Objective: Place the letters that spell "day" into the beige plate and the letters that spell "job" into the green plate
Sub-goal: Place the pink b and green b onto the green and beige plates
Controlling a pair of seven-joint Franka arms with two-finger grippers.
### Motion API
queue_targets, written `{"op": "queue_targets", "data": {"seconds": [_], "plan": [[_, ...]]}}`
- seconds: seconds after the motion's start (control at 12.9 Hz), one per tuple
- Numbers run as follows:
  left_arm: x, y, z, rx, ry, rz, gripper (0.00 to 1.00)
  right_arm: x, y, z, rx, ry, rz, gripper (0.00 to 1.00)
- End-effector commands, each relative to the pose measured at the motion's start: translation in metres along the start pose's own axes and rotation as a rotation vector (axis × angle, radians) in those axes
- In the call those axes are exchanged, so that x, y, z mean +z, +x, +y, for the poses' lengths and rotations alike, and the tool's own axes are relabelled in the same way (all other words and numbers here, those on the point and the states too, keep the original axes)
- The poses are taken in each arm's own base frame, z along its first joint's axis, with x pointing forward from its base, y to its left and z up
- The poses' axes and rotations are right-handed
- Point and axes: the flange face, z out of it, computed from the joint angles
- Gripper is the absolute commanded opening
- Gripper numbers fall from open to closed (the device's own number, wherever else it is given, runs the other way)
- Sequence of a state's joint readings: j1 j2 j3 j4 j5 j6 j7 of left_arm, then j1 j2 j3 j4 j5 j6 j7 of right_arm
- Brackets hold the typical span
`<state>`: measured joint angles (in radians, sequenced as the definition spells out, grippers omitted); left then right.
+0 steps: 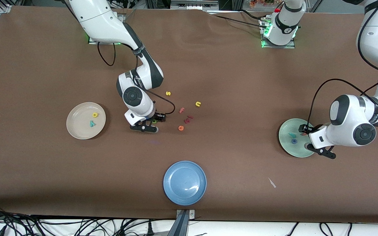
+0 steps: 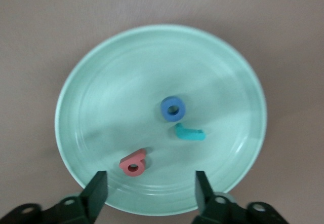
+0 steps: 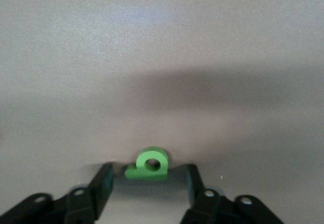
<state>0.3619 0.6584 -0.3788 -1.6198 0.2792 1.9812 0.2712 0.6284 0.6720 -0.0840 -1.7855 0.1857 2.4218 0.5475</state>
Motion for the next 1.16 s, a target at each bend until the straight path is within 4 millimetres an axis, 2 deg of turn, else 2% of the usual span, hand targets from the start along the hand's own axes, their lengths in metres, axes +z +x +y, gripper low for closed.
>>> {"op": "queue_targets", "data": {"seconds": [0.0, 0.16, 0.31, 0.54, 0.7, 0.85, 0.93, 1.09], "plan": [[-0.071, -0.010, 0.039, 0.029, 0.046, -0.008, 1.00, -0.004, -0.008, 0.003, -0.013, 0.001, 0.002, 0.58], [-0.108, -0.012, 0.076, -0.016, 0.000, -0.008, 1.00, -0.005, -0.007, 0.003, -0.019, 0.004, 0.006, 0.55], [-0.155, -0.019, 0.109, -0.021, 0.011, -0.018, 1.00, -0.005, -0.007, 0.003, -0.019, 0.004, 0.006, 0.49], [-0.228, -0.037, 0.133, 0.002, 0.032, -0.004, 1.00, -0.005, -0.007, 0.003, -0.018, 0.005, 0.006, 0.35], [-0.265, -0.058, 0.140, -0.011, 0.042, 0.025, 1.00, -0.006, -0.006, 0.002, -0.015, 0.007, 0.006, 0.29], [-0.290, -0.075, 0.129, -0.068, 0.039, 0.071, 1.00, -0.008, -0.003, 0.003, -0.017, 0.007, 0.010, 0.27], [-0.297, -0.083, 0.127, -0.108, 0.010, 0.087, 1.00, -0.010, -0.002, 0.003, -0.018, 0.008, 0.011, 0.26], [-0.298, -0.085, 0.112, -0.160, -0.077, 0.130, 1.00, -0.010, -0.002, 0.003, -0.015, 0.009, 0.011, 0.24]]}}
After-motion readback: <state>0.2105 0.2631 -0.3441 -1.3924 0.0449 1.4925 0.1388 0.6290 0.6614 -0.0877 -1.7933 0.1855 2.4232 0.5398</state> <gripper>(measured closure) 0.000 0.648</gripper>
